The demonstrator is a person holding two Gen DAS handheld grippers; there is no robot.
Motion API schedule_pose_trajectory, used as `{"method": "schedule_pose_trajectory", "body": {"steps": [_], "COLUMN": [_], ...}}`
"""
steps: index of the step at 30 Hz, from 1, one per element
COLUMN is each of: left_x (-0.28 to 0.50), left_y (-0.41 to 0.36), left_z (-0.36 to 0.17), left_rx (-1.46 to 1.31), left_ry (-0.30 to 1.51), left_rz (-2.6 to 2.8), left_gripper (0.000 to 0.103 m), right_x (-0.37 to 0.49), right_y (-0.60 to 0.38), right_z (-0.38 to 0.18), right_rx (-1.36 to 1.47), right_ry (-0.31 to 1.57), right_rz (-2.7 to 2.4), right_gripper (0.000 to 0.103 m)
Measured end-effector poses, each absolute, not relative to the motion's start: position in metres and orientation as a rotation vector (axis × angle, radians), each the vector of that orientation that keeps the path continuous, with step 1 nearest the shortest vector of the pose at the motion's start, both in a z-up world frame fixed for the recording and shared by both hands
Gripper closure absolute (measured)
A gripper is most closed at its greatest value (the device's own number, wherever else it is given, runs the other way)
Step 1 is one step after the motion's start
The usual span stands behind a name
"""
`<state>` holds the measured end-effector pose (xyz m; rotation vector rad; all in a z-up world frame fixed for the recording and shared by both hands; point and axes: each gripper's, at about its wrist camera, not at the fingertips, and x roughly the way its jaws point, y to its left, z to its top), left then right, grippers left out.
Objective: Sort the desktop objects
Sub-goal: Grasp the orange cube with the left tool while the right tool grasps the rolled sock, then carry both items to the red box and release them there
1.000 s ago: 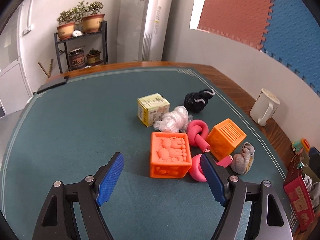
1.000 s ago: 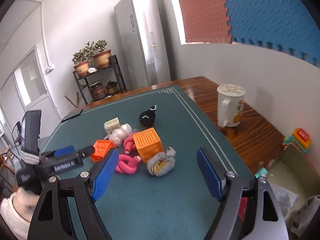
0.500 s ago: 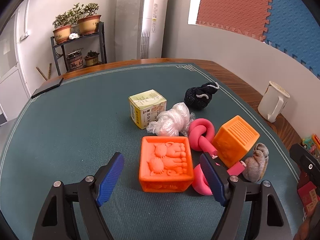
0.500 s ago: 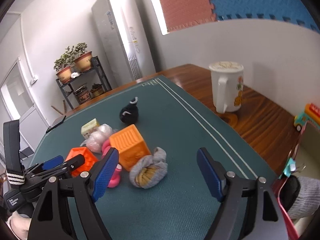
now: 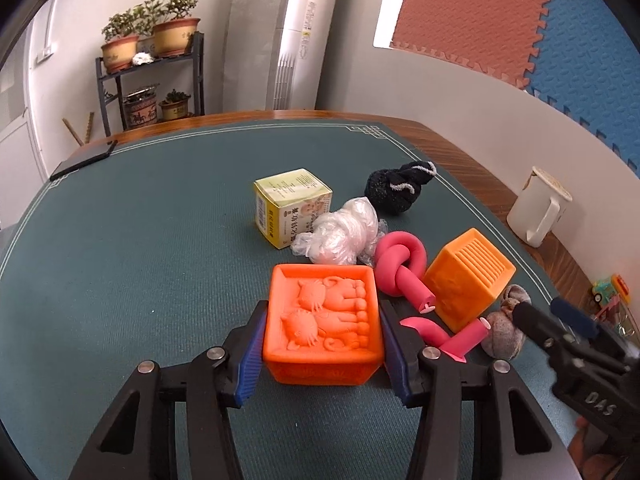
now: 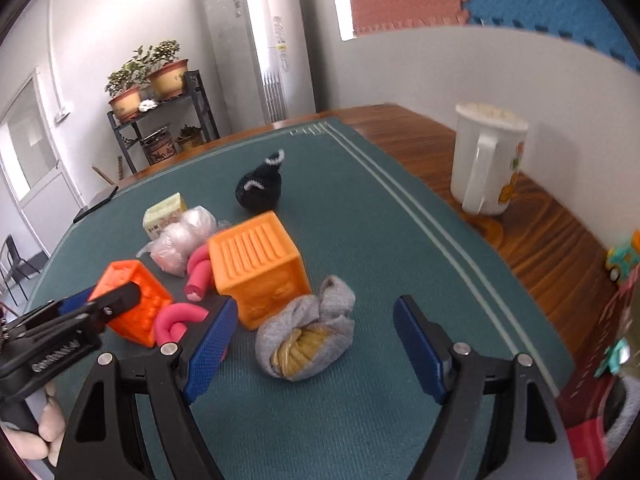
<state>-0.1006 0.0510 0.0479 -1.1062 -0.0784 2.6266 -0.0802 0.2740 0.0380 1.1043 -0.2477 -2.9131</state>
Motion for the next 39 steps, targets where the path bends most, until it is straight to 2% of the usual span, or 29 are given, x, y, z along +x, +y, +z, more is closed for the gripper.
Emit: {"method": "schedule_pose_trajectory", "body": {"steps": [4,5,6,7,12,16,23,33,37,39], "left_x": [-0.097,-0.097,-0.096,-0.095,-0.094,-0.092,-0.087,-0.062,-0.048,-0.034], "left_y": [0.047,0.046,0.044,0.043,0.038,0.038,0.039,0.054,0.058,0.063], "left_z": [0.051,0.052,0.053,0.054,0.057,0.058,0.060,0.080,0.098,0.111], "left_rx": [-1.095,-1.092,-1.089,-1.086,-1.078,-1.074,-1.080,-0.986,-0.921,-0.868], "left_ry": [-0.108,-0.114,-0.123,-0.131,-0.160,-0.158,-0.187,-0.168,-0.171,-0.161], "left_rz": [2.635,2.637,2.642,2.645,2.664,2.672,2.654,2.593,2.563,2.521], "left_gripper": [0.050,0.050,0.050,0.050,0.050,0.050,0.050,0.050,0.050,0.050], "right_x": [-0.089,-0.090,-0.092,-0.094,-0.086,-0.077,-0.062,-0.050,-0.010,0.026], "right_y": [0.278,0.279,0.280,0.280,0.269,0.273,0.298,0.298,0.316,0.328], "right_z": [0.024,0.023,0.021,0.019,0.025,0.034,0.051,0.067,0.098,0.116], "right_rx": [1.187,1.195,1.211,1.216,1.169,1.087,0.970,0.864,0.745,0.672], "right_ry": [-0.290,-0.304,-0.311,-0.316,-0.201,-0.206,-0.350,-0.332,-0.432,-0.397], "right_rz": [-2.846,-2.835,-2.822,-2.797,-2.818,-2.865,-2.947,-3.036,-3.124,-3.217], "right_gripper": [0.022,0.026,0.038,0.044,0.048,0.049,0.049,0.049,0.049,0.049]}}
